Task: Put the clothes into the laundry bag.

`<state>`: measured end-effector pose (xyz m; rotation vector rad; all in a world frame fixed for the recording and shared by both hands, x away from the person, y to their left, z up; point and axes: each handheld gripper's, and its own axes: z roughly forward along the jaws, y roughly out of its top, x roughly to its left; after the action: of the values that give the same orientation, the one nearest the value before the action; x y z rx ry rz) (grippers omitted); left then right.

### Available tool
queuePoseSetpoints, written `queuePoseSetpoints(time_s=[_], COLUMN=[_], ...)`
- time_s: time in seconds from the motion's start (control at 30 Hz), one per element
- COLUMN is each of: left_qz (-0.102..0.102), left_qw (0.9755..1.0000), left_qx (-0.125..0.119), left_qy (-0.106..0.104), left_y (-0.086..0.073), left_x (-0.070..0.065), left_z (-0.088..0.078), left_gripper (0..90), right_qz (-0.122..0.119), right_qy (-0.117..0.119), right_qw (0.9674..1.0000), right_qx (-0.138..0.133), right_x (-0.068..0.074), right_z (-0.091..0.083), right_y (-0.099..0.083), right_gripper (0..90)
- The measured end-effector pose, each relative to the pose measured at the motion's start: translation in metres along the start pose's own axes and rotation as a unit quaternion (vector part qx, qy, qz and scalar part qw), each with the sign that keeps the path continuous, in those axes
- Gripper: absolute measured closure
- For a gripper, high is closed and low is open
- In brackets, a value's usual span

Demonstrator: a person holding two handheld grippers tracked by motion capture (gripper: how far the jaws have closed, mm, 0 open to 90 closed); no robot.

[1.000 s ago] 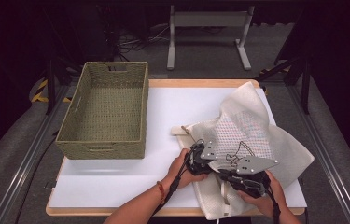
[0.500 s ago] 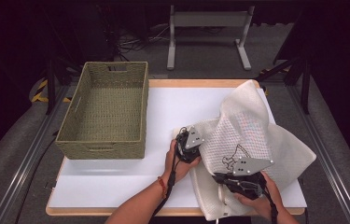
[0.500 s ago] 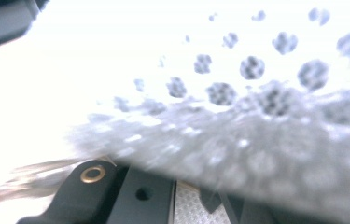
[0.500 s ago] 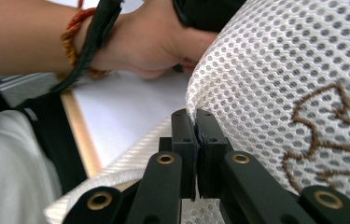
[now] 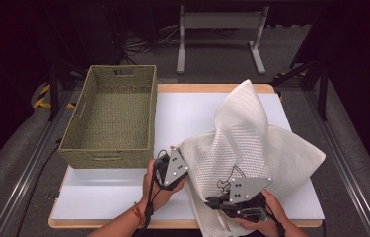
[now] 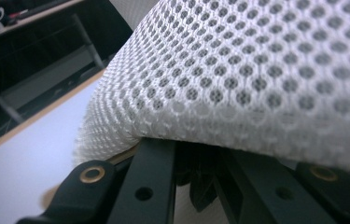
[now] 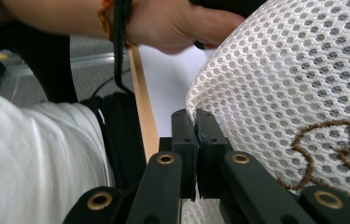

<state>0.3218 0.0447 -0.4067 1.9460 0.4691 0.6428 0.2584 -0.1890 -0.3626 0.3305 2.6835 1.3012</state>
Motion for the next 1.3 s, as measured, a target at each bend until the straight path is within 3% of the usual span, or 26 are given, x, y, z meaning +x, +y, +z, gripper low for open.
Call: queuePoseSetpoints(time_s=[0.07,0.1,0.23,0.3,0.33,0.4,0.43,0.47,0.53,0.57,0.6,0.63,0.67,0.73,0.8,0.9,1.03,1.17,1.3], left_qz=[0.008,0.008,0.032,0.025,0.019,0.007,0.007,0.017,0.018,0.012,0.003,-0.010,-0.027,-0.036,-0.023,-0.038,-0.044,-0.053,-0.086], left_qw=[0.9995,0.9995,0.9971,0.9967,0.9968,0.9954,0.9951,0.9956,0.9933,0.9920,0.9879,0.9837,0.9813,0.9751,0.9747,0.9739,0.9741,0.9779,0.9747], left_qx=[0.024,0.024,0.062,0.068,0.067,0.065,0.065,0.066,0.067,0.071,0.083,0.105,0.116,0.132,0.146,0.156,0.161,0.139,0.086], left_qy=[-0.015,-0.015,-0.030,-0.036,-0.040,-0.070,-0.075,-0.064,-0.092,-0.104,-0.131,-0.146,-0.151,-0.174,-0.168,-0.160,-0.152,-0.147,-0.188], left_y=[-0.016,-0.016,-0.028,-0.030,-0.031,-0.031,-0.030,-0.029,-0.026,-0.026,-0.026,-0.029,-0.034,-0.041,-0.045,-0.044,-0.037,-0.029,-0.020], left_x=[0.000,0.000,0.004,0.006,0.006,0.007,0.007,0.007,0.012,0.013,0.015,0.016,0.014,0.013,0.011,0.011,0.010,0.009,0.004], left_z=[0.000,0.000,0.006,0.011,0.014,0.022,0.024,0.023,0.015,0.011,0.009,0.009,0.010,0.014,0.019,0.029,0.045,0.059,0.066], left_gripper=[87.2,87.1,86.9,86.8,86.6,84.3,79.5,73.2,58.1,51.6,45.0,36.8,32.5,26.9,29.0,30.3,39.8,74.8,80.0], right_qz=[0.011,0.011,0.033,0.027,0.034,0.046,0.049,0.050,0.050,0.047,0.045,0.044,0.041,0.040,0.038,0.038,0.043,0.048,0.060], right_qy=[0.014,0.014,-0.009,-0.044,-0.047,-0.052,-0.058,-0.056,-0.057,-0.059,-0.061,-0.063,-0.064,-0.070,-0.080,-0.086,-0.086,-0.087,-0.091], right_qw=[0.9993,0.9993,0.9961,0.9936,0.9931,0.9922,0.9917,0.9923,0.9935,0.9941,0.9948,0.9952,0.9958,0.9958,0.9954,0.9949,0.9947,0.9942,0.9933], right_qx=[0.033,0.033,0.081,0.101,0.102,0.104,0.104,0.098,0.085,0.078,0.067,0.061,0.051,0.043,0.037,0.037,0.037,0.040,0.039], right_x=[-0.003,-0.003,-0.011,-0.014,-0.016,-0.019,-0.020,-0.021,-0.019,-0.018,-0.017,-0.016,-0.016,-0.015,-0.013,-0.011,-0.013,-0.014,-0.017], right_z=[0.009,0.009,0.019,0.017,0.015,0.013,0.012,0.011,0.006,0.005,0.003,0.001,-0.001,-0.004,-0.006,-0.008,-0.008,-0.007,-0.008], right_y=[-0.006,-0.006,-0.021,-0.026,-0.028,-0.032,-0.033,-0.034,-0.033,-0.033,-0.032,-0.031,-0.029,-0.027,-0.027,-0.027,-0.028,-0.030,-0.033], right_gripper=[87.7,87.7,87.5,87.5,87.5,87.2,86.9,86.9,86.9,86.9,86.9,86.9,86.9,86.9,86.5,85.9,85.8,85.8,85.7])
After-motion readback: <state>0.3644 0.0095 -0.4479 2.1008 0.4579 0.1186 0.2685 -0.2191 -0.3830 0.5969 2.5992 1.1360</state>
